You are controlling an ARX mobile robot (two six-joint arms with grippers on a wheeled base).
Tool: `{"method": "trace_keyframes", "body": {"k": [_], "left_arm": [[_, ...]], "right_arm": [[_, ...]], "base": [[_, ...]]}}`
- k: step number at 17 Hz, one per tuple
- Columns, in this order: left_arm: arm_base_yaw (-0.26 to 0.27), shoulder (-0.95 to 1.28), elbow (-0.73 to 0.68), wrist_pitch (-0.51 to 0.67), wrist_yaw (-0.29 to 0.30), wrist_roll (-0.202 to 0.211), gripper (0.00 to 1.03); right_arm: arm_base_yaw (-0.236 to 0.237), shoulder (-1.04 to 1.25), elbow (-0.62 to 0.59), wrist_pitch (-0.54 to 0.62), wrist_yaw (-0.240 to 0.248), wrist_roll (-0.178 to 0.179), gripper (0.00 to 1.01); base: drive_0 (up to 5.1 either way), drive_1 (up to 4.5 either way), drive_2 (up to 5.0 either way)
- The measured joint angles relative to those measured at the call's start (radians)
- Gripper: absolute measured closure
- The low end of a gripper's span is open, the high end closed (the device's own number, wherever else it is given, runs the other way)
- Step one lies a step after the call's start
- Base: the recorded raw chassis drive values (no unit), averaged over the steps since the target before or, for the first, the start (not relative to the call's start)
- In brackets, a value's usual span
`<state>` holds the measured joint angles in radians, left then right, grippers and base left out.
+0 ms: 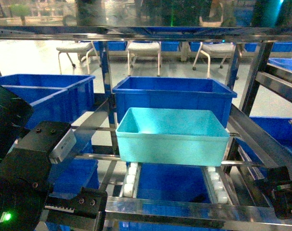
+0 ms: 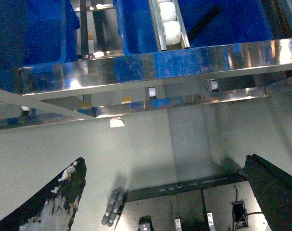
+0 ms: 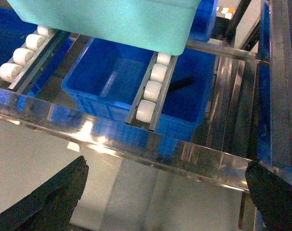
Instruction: Organize blue bins on left shelf correctly
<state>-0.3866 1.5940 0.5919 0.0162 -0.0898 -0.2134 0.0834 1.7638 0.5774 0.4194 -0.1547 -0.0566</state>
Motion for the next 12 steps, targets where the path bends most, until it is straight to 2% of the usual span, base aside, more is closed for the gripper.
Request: {"method": "trace_keyframes", "body": {"k": [1,2,3,4,5,6,7,8,9,10,11,12], "left_arm": [[0.000,0.000,0.000,0.000,0.000,-0.001,0.05],[0.002,0.000,0.000,-0.001,-0.001,-0.003,0.05],[-0.003,0.092,-0.115,0.465,-0.150,0.059,0.16],[0.017,0.157,-0.240,0.739,-0.223,0.120,0.27],[0.064,0.151,-0.402,0.964,-0.231,0.161,0.39],[0.094,0.063,-0.450,1.137,-0.214,0.175,0.50],[0.125,-0.071,-0.446,1.286,-0.173,0.189,0.65],[0.153,-0.150,-0.478,1.288,-0.145,0.195,0.78],[0.181,-0.196,-0.533,1.254,-0.122,0.196,0.90],[0.208,-0.286,-0.554,1.200,-0.097,0.195,1.01],[0.221,-0.368,-0.556,1.156,-0.070,0.198,1.01],[0.242,-0.452,-0.569,1.091,-0.055,0.198,1.01]], "right_arm": [[0.001,0.001,0.001,-0.004,-0.001,0.001,0.03],[0.012,0.044,-0.040,0.210,0.055,0.014,0.08],[0.015,0.148,-0.122,0.510,0.182,0.031,0.20],[0.014,0.169,-0.264,0.677,0.217,0.037,0.33],[-0.010,0.112,-0.344,0.805,0.229,0.040,0.46],[-0.023,0.014,-0.348,0.875,0.234,0.042,0.57],[-0.018,-0.083,-0.367,0.887,0.216,0.042,0.70],[-0.031,-0.143,-0.432,0.865,0.197,0.042,0.85],[-0.076,-0.201,-0.477,0.855,0.161,0.042,0.98],[-0.091,-0.288,-0.493,0.864,0.163,0.045,0.99],[-0.089,-0.373,-0.507,0.872,0.158,0.045,0.99],[-0.084,-0.451,-0.526,0.828,0.155,0.045,0.99]], "base": [[0.0,0.00,0.0],[0.0,0.00,0.0],[0.0,0.00,0.0],[0.0,0.00,0.0],[0.0,0.00,0.0],[0.0,0.00,0.0],[0.0,0.00,0.0],[0.0,0.00,0.0],[0.0,0.00,0.0],[0.0,0.00,0.0],[0.0,0.00,0.0],[0.0,0.00,0.0]]}}
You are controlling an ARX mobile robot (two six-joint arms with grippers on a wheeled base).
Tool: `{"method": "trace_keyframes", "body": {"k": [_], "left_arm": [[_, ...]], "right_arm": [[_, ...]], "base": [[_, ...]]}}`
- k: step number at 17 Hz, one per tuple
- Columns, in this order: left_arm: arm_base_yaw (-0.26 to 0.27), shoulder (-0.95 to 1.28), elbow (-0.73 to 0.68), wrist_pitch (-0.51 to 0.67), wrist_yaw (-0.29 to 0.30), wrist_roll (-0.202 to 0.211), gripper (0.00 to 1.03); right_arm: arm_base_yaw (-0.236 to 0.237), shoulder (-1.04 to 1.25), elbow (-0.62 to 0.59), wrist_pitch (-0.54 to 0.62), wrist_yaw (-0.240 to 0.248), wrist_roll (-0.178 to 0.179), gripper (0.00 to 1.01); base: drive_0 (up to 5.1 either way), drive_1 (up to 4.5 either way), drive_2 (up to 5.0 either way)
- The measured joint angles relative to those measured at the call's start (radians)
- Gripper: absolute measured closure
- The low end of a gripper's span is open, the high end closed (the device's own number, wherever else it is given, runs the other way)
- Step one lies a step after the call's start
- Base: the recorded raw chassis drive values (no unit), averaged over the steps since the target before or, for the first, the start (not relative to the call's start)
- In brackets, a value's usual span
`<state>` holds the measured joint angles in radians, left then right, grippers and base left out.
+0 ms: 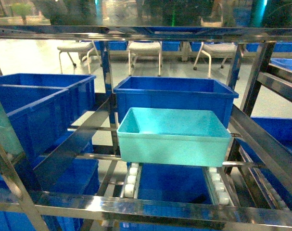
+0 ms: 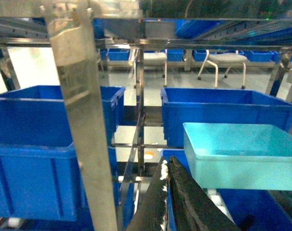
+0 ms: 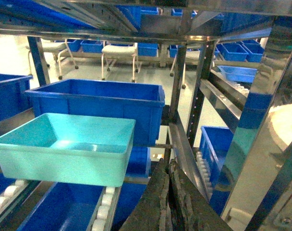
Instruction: Organize blue bins on left shelf correctly
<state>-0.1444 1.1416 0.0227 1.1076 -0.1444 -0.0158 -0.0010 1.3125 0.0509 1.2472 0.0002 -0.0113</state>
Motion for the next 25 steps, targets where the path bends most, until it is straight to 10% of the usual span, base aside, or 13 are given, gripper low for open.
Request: {"method": "trace_keyframes", "body": {"k": [5,10,25], "left_arm": [[0.144,-0.444,-0.007,-0.433,0.132,0.001,1.01],[0.142,-0.672,-0.008,-0.640,0.144,0.001,1.01],[0.142,-0.930,-0.008,-0.894,0.144,0.001,1.01]], "right_arm": [[0.001,-0.375,-0.039,-0.322,0.000,0.000,0.99],[0.001,-0.735,-0.037,-0.689,-0.001,0.000,0.99],[0.001,-1.051,-0.037,-0.984,-0.001,0.000,0.99]], "base": [[0.0,0.00,0.0],[0.0,0.00,0.0],[0.0,0.00,0.0]]}}
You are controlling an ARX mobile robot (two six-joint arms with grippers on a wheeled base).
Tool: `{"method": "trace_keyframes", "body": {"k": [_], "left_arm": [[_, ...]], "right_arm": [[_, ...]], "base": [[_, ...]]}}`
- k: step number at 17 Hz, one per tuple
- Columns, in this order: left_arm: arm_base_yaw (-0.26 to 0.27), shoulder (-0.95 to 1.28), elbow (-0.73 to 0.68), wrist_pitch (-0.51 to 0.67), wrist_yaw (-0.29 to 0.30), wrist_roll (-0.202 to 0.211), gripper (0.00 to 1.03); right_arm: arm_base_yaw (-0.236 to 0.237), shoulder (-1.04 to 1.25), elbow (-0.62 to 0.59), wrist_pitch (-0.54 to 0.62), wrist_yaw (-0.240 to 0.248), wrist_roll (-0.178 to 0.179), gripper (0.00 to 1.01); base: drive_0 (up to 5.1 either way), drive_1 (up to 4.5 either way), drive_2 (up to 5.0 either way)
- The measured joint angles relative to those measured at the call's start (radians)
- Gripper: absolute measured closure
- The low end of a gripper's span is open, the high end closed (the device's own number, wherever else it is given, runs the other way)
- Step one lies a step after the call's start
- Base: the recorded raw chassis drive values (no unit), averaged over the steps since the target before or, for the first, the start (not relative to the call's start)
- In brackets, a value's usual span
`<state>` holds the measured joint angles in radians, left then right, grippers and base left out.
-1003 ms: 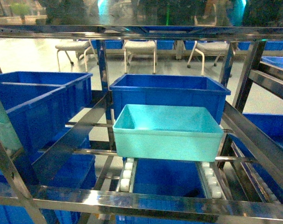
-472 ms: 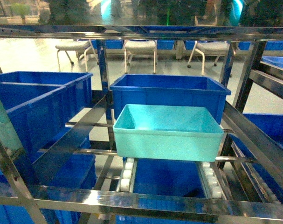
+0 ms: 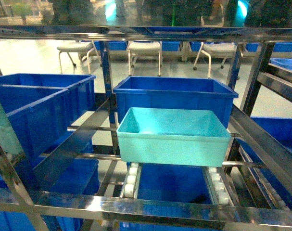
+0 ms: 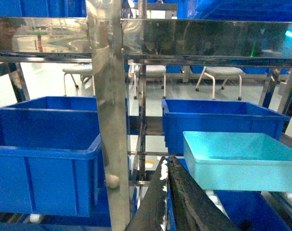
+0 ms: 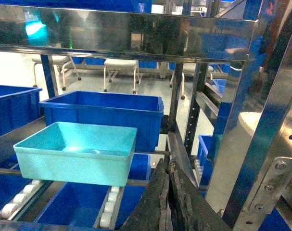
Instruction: Organize blue bins on left shelf correctly
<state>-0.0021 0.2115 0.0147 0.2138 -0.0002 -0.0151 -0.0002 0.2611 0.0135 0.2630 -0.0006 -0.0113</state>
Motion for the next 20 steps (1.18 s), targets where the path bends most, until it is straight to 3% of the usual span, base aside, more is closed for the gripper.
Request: {"method": "trace_keyframes", "body": {"k": [3,4,5,6,12,13,20], "left_arm": [[0.000,-0.066,0.001,-0.080,0.000,0.000,1.01],[0.000,-0.172,0.000,-0.226,0.000,0.000,1.01],[0.000,-0.200,0.004,-0.198,0.000,0.000,1.01],[0.000,-0.201,0.000,-0.226,0.001,0.001,1.01],[0.000,-0.201,0.000,-0.219,0.000,0.000,1.01],[0.000,-0.201,0.000,-0.219,0.000,0.000,0.92],[0.000,-0.201,0.000,-0.219,0.000,0.002,0.03]], "right_arm": [[0.000,-0.061,0.000,-0.060,0.000,0.000,0.99],[0.000,-0.077,0.000,-0.077,0.000,0.000,0.99],[0.000,-0.092,0.000,-0.094,0.000,0.000,0.99],[0.000,-0.189,0.001,-0.243,0.000,0.000,0.99],[0.000,-0.256,0.001,-0.267,0.000,0.000,0.99],[0.000,-0.256,0.001,-0.267,0.000,0.000,0.91],[0.000,-0.256,0.001,-0.267,0.000,0.001,0.01]], "base": [[0.0,0.00,0.0],[0.0,0.00,0.0],[0.0,0.00,0.0],[0.0,0.00,0.0],[0.0,0.00,0.0],[0.0,0.00,0.0],[0.0,0.00,0.0]]}}
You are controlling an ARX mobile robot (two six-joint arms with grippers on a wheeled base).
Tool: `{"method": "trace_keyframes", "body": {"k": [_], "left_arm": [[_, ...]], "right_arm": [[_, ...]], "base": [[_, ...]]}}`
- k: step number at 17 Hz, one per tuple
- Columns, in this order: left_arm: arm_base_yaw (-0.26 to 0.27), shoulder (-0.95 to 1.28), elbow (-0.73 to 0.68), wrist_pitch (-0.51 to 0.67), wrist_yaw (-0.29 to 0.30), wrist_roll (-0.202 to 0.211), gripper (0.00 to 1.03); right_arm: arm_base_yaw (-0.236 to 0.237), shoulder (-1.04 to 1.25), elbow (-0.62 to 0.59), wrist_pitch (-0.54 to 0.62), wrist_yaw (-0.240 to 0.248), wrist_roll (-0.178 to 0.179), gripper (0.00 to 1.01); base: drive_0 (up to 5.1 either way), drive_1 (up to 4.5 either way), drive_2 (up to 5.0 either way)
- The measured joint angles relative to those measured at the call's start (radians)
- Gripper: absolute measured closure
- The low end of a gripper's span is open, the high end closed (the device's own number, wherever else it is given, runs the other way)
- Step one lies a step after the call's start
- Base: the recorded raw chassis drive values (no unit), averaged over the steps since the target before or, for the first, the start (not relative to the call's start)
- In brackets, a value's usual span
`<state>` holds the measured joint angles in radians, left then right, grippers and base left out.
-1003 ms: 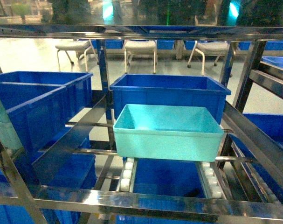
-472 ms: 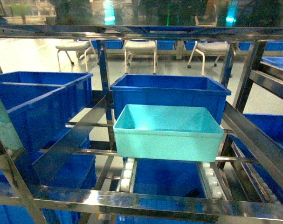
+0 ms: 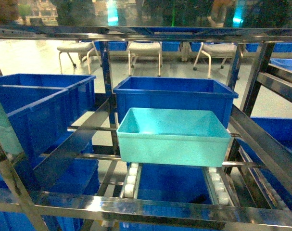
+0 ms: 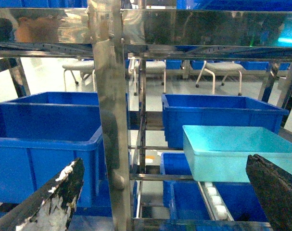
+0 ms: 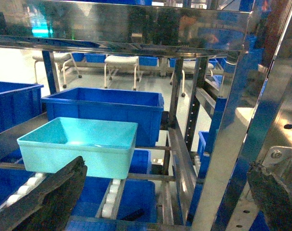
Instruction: Organize blue bins on left shelf correctly
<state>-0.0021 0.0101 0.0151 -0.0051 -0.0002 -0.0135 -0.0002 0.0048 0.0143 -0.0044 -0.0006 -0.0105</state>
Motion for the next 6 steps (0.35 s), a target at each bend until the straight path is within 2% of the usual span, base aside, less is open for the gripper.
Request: {"method": "trace_keyframes", "body": {"k": [1,6], "left_arm": [[0.000,0.000,0.000,0.000,0.000,0.000,0.06],[0.000,0.000,0.000,0.000,0.000,0.000,0.05]], "right_arm": [[0.000,0.000,0.000,0.000,0.000,0.000,0.04],[0.000,0.000,0.000,0.000,0.000,0.000,0.03]], "base": [[0.0,0.00,0.0],[0.0,0.00,0.0]]}}
